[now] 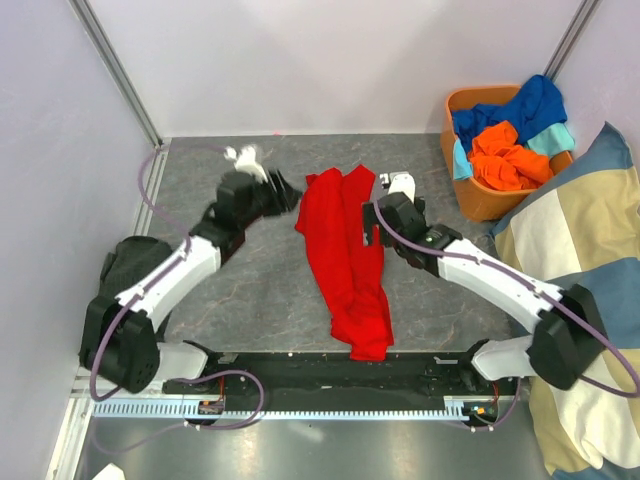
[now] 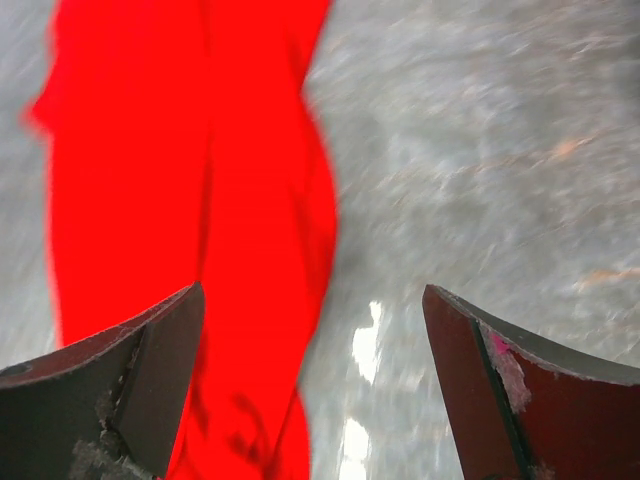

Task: Fold and stack the t-shirts
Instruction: Flatten out the tshirt

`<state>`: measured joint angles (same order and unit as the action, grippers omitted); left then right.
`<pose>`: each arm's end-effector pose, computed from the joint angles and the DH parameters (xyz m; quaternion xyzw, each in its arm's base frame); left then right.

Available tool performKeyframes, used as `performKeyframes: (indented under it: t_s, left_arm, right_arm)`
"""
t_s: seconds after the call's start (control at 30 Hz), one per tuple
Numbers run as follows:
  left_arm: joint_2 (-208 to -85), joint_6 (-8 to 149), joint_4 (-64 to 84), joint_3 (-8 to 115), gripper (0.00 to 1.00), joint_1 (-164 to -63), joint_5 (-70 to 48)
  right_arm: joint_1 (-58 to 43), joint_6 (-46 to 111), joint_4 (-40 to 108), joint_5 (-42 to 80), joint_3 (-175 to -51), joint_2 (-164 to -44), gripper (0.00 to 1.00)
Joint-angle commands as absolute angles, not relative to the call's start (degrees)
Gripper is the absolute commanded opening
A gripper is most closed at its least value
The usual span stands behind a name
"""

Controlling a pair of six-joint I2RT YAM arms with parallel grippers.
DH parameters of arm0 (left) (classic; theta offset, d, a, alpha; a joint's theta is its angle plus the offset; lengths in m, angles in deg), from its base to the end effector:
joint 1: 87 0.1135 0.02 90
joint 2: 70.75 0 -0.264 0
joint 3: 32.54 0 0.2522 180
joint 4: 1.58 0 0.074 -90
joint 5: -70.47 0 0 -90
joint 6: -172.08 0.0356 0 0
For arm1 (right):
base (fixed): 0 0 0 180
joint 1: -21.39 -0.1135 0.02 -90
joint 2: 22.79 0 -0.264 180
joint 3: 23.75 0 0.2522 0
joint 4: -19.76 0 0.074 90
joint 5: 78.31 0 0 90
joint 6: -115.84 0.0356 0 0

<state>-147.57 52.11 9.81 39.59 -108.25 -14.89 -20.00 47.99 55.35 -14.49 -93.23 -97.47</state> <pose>0.2938 -0.1173 0.3196 -0.0364 0.7979 -0.2888 0.5278 0.2217 0.1744 0.2760 -0.0550 0.8889 0.0385 0.4532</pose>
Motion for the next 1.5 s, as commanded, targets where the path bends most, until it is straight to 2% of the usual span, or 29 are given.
performKeyframes:
  t_s: [0.0, 0.13, 0.3, 0.6, 1.0, 1.3, 1.4, 1.47]
  left_arm:
    - [-141.52, 48.16, 6.56, 25.55, 0.59, -118.34, -22.34]
    - [-138.17, 43.87, 6.03, 18.76, 0.57, -126.18, -29.01]
    - [-138.51, 39.29, 4.98, 13.92, 0.57, -134.09, -33.41]
    - [-144.39, 36.3, 4.62, 16.11, 0.56, -144.55, -39.22]
    - [-145.46, 30.41, 11.03, 16.29, 0.58, -153.35, -43.7]
    - [-145.19, 26.89, 13.93, 14.79, 0.59, -155.29, -45.55]
    - [-145.02, 26.45, 14.72, 14.7, 0.6, -155.55, -46.16]
    - [-144.93, 26.1, 14.99, 14.44, 0.6, -155.73, -46.43]
  right_arm:
    - [-13.53, 47.9, 47.51, -16.18, -98.85, -104.08, 0.98]
    - [-9.03, 47.11, 43.2, -12.23, -104.72, -112.94, 0.97]
    - [-5.16, 44.92, 41.7, -4.23, -112.9, -123.4, 0.92]
    - [-0.94, 42.19, 42.05, 4.21, -125.92, -137.12, 0.89]
    - [1.7, 41.84, 43.81, 8.96, -133.13, -147.32, 0.89]
    - [2.31, 42.36, 44.25, 13.51, -137.61, -153.74, 0.88]
    - [2.49, 42.54, 44.25, 14.67, -139.02, -155.68, 0.85]
    - [2.75, 42.54, 44.25, 15.2, -140.07, -156.82, 0.73]
